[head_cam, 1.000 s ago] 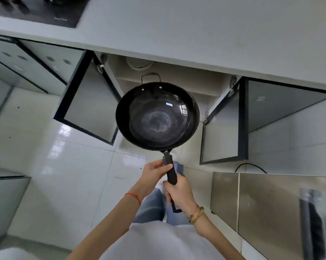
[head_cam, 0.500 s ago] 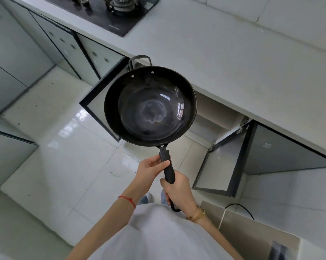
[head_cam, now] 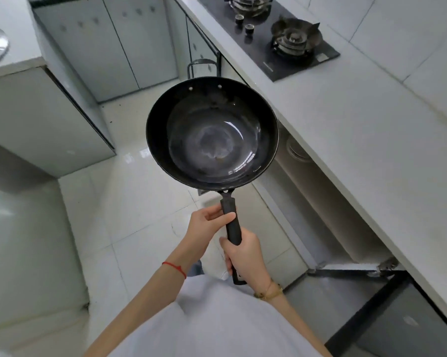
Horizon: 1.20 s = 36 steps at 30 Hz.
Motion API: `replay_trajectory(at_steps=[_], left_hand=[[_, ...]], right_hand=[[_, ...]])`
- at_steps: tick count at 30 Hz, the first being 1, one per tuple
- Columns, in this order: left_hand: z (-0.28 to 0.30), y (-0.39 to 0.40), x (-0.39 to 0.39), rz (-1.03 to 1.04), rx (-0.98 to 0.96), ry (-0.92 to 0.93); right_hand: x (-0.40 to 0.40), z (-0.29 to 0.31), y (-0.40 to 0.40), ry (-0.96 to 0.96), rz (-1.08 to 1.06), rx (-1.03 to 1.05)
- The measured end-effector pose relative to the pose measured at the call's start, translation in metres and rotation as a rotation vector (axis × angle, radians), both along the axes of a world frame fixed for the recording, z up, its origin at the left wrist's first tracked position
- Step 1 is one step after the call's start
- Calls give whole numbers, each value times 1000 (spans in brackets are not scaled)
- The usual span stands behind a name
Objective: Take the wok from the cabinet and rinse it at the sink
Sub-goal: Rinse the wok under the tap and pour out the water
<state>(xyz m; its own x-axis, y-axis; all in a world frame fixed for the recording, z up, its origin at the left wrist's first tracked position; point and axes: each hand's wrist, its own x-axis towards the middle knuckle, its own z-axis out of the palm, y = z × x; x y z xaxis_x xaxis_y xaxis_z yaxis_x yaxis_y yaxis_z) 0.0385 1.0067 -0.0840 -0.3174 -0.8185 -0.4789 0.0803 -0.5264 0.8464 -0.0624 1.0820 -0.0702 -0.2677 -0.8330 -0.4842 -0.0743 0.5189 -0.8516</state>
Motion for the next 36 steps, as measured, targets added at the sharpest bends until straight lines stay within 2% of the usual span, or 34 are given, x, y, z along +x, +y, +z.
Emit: replay_trajectory(at_steps=[10,22,30,36], left_hand=[[2,-134,84,267,-36,17],[17,-348,238,345,-79,-14],[17,-466,275,383,-57,0],[8,-586,283,407,-67,-16]], right_hand=[[70,-2,-164,-2,273,-35],[220,18,-386,-63,363,-85],[258,13,-507,-60,373,-83],[265,3,-630,-76,391,-82]])
